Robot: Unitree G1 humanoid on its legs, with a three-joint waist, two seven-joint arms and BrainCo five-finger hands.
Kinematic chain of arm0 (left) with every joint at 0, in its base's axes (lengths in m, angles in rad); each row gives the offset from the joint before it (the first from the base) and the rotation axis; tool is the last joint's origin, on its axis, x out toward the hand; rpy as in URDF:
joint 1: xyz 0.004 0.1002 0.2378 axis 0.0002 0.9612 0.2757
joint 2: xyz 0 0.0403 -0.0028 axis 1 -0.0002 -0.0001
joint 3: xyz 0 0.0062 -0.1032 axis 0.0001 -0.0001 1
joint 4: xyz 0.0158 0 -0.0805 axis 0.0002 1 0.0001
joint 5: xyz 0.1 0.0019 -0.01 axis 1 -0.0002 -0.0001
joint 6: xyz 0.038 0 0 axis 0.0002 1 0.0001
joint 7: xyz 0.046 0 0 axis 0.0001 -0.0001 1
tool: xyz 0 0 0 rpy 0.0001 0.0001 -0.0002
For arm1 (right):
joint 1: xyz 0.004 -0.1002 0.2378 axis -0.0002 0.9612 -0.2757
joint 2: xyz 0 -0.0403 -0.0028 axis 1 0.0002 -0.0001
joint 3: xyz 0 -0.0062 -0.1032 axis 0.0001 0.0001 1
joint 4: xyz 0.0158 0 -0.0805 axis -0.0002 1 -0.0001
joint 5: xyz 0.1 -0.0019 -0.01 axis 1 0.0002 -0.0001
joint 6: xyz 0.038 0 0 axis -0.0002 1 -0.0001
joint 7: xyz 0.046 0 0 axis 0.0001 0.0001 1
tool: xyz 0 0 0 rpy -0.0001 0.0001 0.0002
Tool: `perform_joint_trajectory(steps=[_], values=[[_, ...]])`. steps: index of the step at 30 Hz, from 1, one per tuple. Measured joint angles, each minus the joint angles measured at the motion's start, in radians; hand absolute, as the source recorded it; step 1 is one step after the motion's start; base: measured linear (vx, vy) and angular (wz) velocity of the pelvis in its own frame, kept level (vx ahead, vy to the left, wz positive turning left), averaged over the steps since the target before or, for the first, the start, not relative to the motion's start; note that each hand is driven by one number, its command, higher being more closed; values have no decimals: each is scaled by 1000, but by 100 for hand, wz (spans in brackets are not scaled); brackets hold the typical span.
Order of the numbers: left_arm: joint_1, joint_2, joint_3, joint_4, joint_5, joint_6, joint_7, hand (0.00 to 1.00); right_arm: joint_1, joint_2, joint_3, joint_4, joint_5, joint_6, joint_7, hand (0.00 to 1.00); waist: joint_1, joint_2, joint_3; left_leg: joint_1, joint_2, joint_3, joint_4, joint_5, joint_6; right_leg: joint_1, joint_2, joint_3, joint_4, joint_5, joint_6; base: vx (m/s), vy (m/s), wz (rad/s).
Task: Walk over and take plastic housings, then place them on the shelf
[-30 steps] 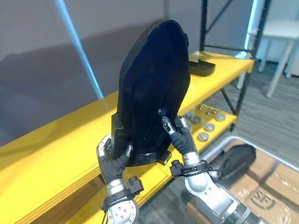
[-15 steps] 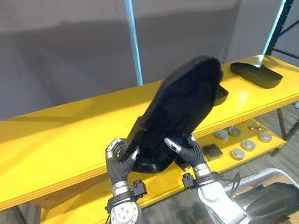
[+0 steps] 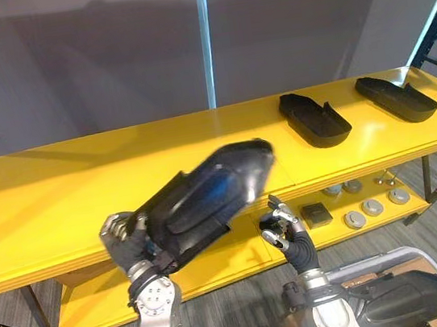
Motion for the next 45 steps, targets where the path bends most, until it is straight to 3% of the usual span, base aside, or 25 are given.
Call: perform_joint_trajectory(steps=[12,16,24,28,33,35,45], values=[[-12,-32,-39,31,-255,-31,7,100,-188,3,-23,39,-21,0,-59,0,-22,0,-30,27,3,35,-1,28,0,29,3,5,-15,7,-4,7,13,-2],[-52,-36,-39,46,-290,-35,21,100,-204,2,-22,64,-45,2,-66,0,-31,0,-31,27,4,36,-5,31,0,29,5,5,-17,16,-5,-64,13,2],[-247,-22,51,159,-290,-36,146,100,-57,-19,-32,5,-45,2,-71,0,-51,-1,-33,15,8,67,-6,31,0,9,12,35,-36,43,-11,-80,23,-11],[-398,44,130,278,-290,-25,224,100,132,-87,-32,-36,-45,2,-48,0,-94,-2,-36,-23,13,102,-5,37,-5,-40,21,73,-53,72,-12,-53,3,-25],[-516,62,156,378,-290,1,266,100,287,-150,-30,7,-50,2,-12,0,-122,-4,-28,-40,24,116,-5,40,-9,-62,30,85,-55,81,-15,-10,-2,-13],[-595,114,158,454,-306,11,287,100,319,-159,-24,39,-52,2,13,0,-133,-18,4,-48,29,119,-4,42,-13,-75,35,89,-55,88,-20,-43,3,-6],[-754,324,238,604,-399,6,332,100,345,-160,-10,70,-44,1,43,0,-143,-67,106,-108,29,133,-1,51,-9,-144,42,110,-54,101,-24,-21,18,-5]])
